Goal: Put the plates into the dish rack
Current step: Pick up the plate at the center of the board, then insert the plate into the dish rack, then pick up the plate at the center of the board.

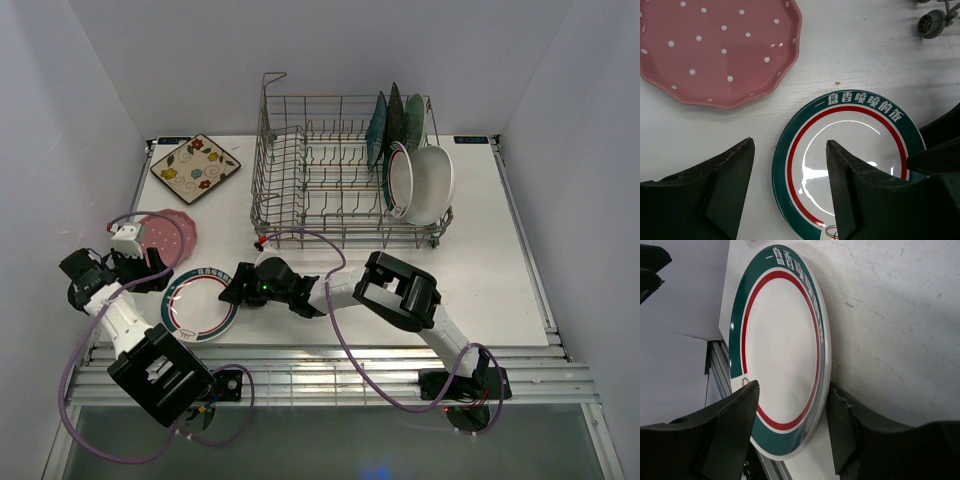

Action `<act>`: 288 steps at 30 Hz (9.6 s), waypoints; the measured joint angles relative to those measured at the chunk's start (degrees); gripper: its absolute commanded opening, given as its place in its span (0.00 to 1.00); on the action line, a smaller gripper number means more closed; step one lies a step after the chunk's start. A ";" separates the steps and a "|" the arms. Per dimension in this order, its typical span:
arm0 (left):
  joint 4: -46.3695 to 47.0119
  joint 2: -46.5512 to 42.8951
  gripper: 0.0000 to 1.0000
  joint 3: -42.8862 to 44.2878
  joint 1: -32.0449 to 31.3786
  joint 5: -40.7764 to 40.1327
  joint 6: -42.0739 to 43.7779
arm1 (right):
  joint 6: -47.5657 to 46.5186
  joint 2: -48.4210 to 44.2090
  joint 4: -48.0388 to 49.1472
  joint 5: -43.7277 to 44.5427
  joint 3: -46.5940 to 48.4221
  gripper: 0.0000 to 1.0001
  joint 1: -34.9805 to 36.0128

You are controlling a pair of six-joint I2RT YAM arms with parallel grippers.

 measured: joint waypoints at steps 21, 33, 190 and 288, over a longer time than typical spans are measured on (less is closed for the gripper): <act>-2.47 -2.38 0.71 2.19 0.04 3.13 -2.58 | 1.77 1.99 -0.37 0.26 0.74 0.19 0.04; -2.56 -2.95 0.71 2.51 0.04 4.31 -3.85 | 4.61 -0.76 -1.92 4.66 -2.27 0.08 1.38; 6.34 -6.75 0.98 -1.81 0.04 6.21 -10.67 | -60.81 -28.57 -43.30 61.83 9.09 0.08 -24.39; 25.14 35.30 0.69 13.40 -4.13 -16.57 -20.76 | -46.86 -60.59 -47.98 32.50 -6.93 0.76 -21.49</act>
